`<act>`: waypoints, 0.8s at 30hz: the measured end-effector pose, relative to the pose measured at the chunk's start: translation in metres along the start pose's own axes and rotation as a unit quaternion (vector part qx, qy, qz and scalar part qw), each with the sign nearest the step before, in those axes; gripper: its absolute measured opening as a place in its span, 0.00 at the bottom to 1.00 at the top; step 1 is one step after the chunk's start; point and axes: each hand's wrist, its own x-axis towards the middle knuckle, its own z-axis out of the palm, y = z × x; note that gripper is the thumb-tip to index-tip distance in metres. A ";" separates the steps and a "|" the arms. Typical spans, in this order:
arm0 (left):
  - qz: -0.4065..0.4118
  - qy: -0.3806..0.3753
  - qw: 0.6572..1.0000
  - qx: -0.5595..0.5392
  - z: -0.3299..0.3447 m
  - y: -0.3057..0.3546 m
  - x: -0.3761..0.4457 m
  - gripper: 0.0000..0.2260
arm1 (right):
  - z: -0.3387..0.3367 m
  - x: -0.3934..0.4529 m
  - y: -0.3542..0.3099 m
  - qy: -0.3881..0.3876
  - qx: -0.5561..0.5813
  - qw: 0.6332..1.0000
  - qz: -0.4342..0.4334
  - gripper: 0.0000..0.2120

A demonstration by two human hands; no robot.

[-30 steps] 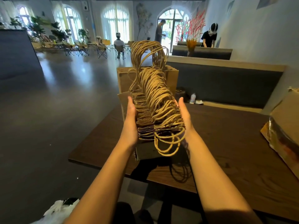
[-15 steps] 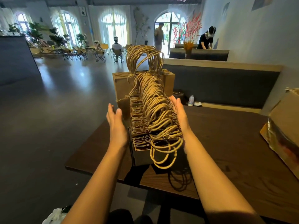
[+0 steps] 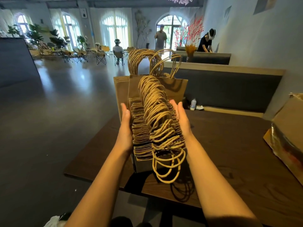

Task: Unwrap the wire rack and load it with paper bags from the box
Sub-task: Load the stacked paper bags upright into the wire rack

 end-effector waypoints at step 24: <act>-0.034 0.031 0.999 0.010 0.008 0.001 -0.020 0.19 | -0.013 -0.008 -0.002 -0.053 -0.076 0.996 -0.016 0.29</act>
